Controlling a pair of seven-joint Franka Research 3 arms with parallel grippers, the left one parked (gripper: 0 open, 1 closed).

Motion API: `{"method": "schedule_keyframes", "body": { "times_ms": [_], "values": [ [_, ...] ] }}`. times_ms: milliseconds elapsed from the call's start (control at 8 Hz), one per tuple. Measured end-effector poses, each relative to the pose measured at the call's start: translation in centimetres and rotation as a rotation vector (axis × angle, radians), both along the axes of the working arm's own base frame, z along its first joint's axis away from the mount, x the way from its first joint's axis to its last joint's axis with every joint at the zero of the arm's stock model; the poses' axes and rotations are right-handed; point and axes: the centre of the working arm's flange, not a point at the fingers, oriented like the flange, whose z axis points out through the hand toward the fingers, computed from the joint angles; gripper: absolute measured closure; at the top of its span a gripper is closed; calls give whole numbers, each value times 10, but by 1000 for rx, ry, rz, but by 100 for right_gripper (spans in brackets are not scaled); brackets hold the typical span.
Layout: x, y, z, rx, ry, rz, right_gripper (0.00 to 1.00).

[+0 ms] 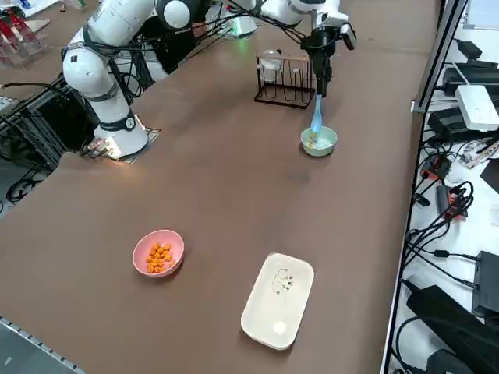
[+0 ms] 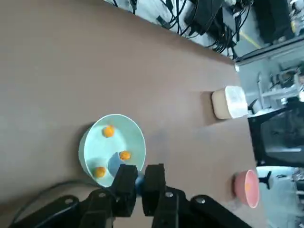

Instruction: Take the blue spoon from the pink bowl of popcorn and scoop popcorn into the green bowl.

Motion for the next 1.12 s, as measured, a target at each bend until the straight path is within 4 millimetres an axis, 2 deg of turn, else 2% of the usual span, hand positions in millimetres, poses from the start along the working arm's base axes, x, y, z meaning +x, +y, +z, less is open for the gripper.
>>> {"method": "schedule_keyframes", "body": {
  "times_ms": [375,625,750,875,1125],
  "values": [
    [12,-22,43,163,20,-91,89],
    [19,-45,76,308,51,-174,89],
    [25,-62,94,389,71,-223,89],
    [31,-88,116,459,102,-261,89],
    [38,-154,160,577,206,-301,89]
  ]
}}
